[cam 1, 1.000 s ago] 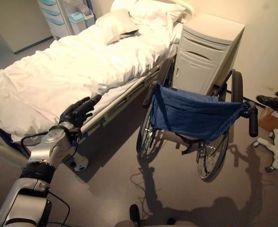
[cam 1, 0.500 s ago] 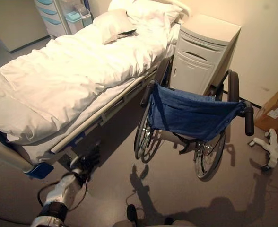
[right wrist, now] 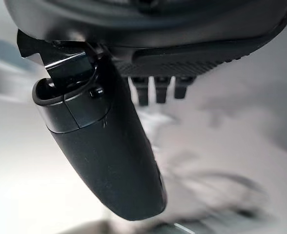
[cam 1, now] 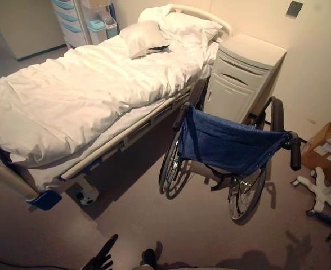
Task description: Push the wheelchair next to the bed
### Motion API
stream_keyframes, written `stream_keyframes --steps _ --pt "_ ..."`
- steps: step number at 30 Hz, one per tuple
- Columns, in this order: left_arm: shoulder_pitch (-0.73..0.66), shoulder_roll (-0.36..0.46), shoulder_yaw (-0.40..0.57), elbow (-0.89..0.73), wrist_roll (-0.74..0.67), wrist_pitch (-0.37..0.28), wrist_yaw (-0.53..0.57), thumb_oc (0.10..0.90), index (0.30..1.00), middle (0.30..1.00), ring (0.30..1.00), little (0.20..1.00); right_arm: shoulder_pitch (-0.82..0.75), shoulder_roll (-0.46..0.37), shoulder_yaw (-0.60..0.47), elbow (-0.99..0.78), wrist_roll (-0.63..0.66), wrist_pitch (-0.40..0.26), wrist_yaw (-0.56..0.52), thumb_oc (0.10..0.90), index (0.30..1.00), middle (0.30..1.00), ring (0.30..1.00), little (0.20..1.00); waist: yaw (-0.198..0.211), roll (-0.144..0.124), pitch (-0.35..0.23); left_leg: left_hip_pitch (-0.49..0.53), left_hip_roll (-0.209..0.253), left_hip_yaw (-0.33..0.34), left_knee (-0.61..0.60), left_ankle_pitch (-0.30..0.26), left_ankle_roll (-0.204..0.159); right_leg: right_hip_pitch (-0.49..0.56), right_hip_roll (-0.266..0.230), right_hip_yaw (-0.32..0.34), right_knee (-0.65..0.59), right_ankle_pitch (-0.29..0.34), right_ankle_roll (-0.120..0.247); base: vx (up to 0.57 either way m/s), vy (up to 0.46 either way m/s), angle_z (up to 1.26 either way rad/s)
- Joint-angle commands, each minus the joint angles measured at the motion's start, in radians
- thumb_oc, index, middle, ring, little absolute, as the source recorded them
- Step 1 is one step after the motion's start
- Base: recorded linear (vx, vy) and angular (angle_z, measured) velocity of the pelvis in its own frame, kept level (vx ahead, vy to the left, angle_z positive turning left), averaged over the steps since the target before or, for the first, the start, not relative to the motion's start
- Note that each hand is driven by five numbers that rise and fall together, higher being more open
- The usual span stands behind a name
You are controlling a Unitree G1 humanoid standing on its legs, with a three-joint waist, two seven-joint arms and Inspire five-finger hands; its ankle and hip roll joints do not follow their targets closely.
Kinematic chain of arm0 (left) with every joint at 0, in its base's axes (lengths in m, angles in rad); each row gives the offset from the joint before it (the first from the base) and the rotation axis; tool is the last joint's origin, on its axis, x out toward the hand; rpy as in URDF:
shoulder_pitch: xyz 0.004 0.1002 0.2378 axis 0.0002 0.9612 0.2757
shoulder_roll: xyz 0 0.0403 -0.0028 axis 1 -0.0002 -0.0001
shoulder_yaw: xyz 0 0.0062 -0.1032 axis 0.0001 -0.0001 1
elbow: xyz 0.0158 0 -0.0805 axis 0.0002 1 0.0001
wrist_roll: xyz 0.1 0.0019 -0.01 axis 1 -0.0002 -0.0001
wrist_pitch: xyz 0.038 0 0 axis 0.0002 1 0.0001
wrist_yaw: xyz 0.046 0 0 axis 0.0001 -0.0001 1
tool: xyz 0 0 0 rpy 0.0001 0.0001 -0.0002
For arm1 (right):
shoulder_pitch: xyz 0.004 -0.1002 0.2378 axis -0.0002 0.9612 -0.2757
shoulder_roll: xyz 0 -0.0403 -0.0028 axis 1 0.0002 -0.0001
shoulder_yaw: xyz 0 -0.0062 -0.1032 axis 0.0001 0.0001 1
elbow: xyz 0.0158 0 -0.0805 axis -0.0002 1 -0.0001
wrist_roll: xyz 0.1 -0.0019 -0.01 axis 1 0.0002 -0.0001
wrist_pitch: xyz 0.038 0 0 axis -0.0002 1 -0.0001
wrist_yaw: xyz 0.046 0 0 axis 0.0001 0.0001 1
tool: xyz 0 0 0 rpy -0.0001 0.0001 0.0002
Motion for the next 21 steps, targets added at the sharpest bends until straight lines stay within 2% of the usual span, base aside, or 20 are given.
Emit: stream_keyframes --steps 1,3,4,6,7,8,14,17,19,21 --pt "-0.028 0.020 -0.025 -0.001 0.120 -0.084 -0.031 0.800 0.900 0.900 0.900 0.900 -0.051 0.010 0.087 0.036 -0.050 -0.137 0.087 0.800 0.900 0.900 0.900 0.900 0.031 0.017 -0.021 0.136 0.009 0.031 0.011 -0.138 -0.048 -0.114 -0.016 0.042 0.057 0.119 0.055 -0.01 -0.035 0.12" --pt "-0.036 0.009 -0.070 0.024 0.224 -0.145 -0.022 0.800 0.900 0.900 0.900 0.900 -0.049 0.083 0.170 0.137 -0.108 -0.209 0.137 0.800 0.900 0.900 0.900 0.900 0.034 0.023 -0.024 0.135 0.011 0.030 0.011 -0.138 -0.048 -0.112 -0.015 0.037 0.053 0.118 0.051 -0.01 -0.041 0.09" --pt "-0.039 0.008 -0.092 0.025 0.268 -0.172 -0.016 0.800 0.900 0.900 0.900 0.900 -0.050 0.096 0.199 0.165 -0.101 -0.209 0.150 0.800 0.900 0.900 0.900 0.900 0.035 0.024 -0.024 0.134 0.012 0.029 0.011 -0.137 -0.049 -0.112 -0.014 0.037 0.052 0.116 0.049 -0.03 -0.034 0.06" --pt "-0.050 -0.003 -0.136 0.016 0.295 -0.248 -0.007 0.800 0.900 0.900 0.900 0.900 -0.056 0.131 0.245 0.235 -0.152 -0.255 0.206 0.800 0.900 0.900 0.900 0.900 0.036 0.032 -0.023 0.134 0.012 0.023 0.011 -0.139 -0.049 -0.110 -0.013 0.035 0.055 0.111 0.046 -0.04 -0.010 0.11" --pt "-0.052 -0.012 -0.158 -0.009 0.314 -0.282 0.013 0.800 0.900 0.900 0.900 0.900 -0.053 0.148 0.288 0.248 -0.209 -0.302 0.219 0.800 0.900 0.900 0.900 0.900 0.037 0.038 -0.023 0.135 0.014 0.022 0.011 -0.139 -0.049 -0.109 -0.012 0.033 0.060 0.106 0.043 -0.05 0.000 0.13" --pt "-0.054 -0.018 -0.172 -0.031 0.302 -0.272 0.013 0.800 0.900 0.900 0.900 0.900 -0.050 0.164 0.339 0.245 -0.229 -0.308 0.233 0.800 0.900 0.900 0.900 0.900 0.038 0.043 -0.023 0.137 0.014 0.019 0.011 -0.138 -0.048 -0.109 -0.012 0.034 0.066 0.101 0.041 -0.04 -0.002 0.09" --pt "-0.064 -0.042 -0.177 -0.009 0.228 -0.263 -0.033 0.800 0.900 0.900 0.900 0.900 -0.070 0.197 0.451 0.309 -0.261 -0.277 0.367 0.800 0.900 0.900 0.900 0.900 0.043 0.058 -0.028 0.144 0.011 0.001 0.011 -0.136 -0.051 -0.097 -0.007 0.029 0.072 0.083 0.029 -0.02 0.000 0.08" --pt "-0.068 -0.054 -0.169 -0.002 0.189 -0.226 -0.028 0.800 0.900 0.900 0.900 0.900 -0.083 0.198 0.473 0.320 -0.297 -0.253 0.375 0.800 0.900 0.900 0.900 0.900 0.048 0.061 -0.031 0.147 0.008 -0.009 0.011 -0.135 -0.054 -0.087 -0.006 0.024 0.064 0.082 0.025 0.00 0.008 0.05" --pt "-0.073 -0.059 -0.166 0.004 0.171 -0.222 -0.064 0.800 0.900 0.900 0.900 0.900 -0.092 0.198 0.504 0.330 -0.357 -0.242 0.369 0.800 0.900 0.900 0.900 0.900 0.054 0.064 -0.034 0.146 0.004 -0.019 0.011 -0.135 -0.056 -0.080 -0.007 0.017 0.056 0.083 0.023 0.01 0.013 0.09" --pt "-0.074 -0.061 -0.171 0.005 0.157 -0.189 -0.085 0.800 0.900 0.900 0.900 0.900 -0.098 0.191 0.528 0.335 -0.399 -0.235 0.369 0.800 0.900 0.900 0.900 0.900 0.059 0.066 -0.037 0.145 0.003 -0.025 0.011 -0.134 -0.058 -0.077 -0.008 0.011 0.053 0.081 0.022 0.01 0.005 0.11"
